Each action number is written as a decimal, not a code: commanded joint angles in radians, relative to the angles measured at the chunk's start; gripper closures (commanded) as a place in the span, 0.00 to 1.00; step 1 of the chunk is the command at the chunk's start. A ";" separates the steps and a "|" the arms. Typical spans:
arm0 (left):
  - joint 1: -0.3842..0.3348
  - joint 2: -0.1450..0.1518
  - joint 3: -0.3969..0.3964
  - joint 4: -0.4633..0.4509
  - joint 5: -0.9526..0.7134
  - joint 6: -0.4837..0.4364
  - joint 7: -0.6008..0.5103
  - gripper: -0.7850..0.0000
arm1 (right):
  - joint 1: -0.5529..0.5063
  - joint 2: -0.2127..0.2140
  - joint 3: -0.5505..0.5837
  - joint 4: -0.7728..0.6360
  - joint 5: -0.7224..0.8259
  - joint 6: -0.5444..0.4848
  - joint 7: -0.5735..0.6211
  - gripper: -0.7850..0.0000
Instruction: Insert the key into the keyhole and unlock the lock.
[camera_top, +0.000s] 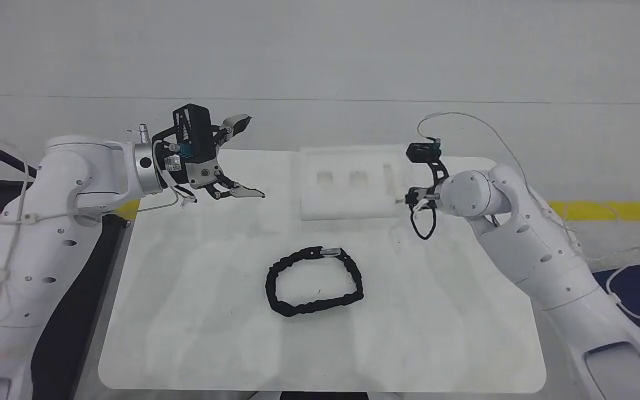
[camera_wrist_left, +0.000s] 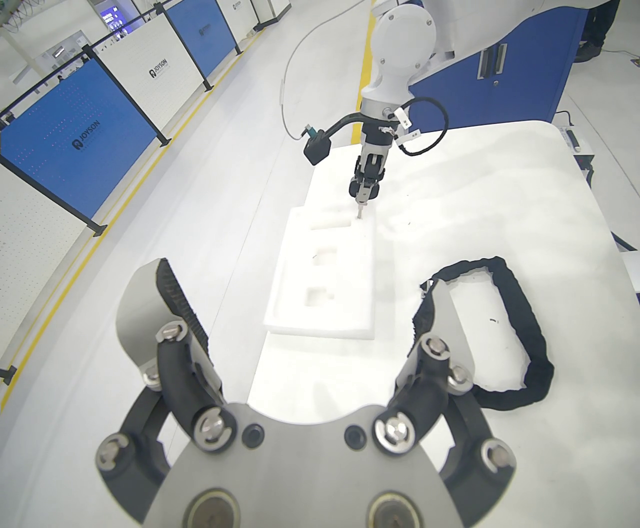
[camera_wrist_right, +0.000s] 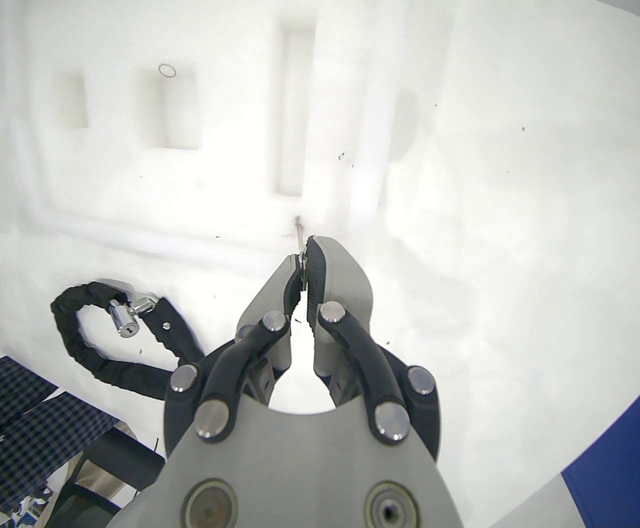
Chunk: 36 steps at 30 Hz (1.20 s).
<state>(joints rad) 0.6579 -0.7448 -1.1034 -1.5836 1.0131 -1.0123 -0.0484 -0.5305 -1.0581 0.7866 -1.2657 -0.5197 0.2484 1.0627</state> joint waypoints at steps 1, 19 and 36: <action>0.000 0.000 0.000 0.000 0.000 0.000 0.000 0.00 | 0.002 0.000 0.000 -0.006 -0.016 -0.004 0.018 1.00; 0.000 0.000 0.000 0.000 0.000 0.000 0.000 0.00 | -0.164 0.072 0.344 -0.205 0.364 -0.227 0.157 1.00; 0.000 0.000 0.000 0.000 0.000 0.000 0.000 0.00 | -0.360 0.136 0.726 -0.354 0.740 -0.390 0.189 1.00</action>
<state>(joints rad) 0.6579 -0.7448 -1.1034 -1.5836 1.0131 -1.0123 -0.0484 -0.8802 -0.9241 1.4971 -1.6170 0.2089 -0.1360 1.2572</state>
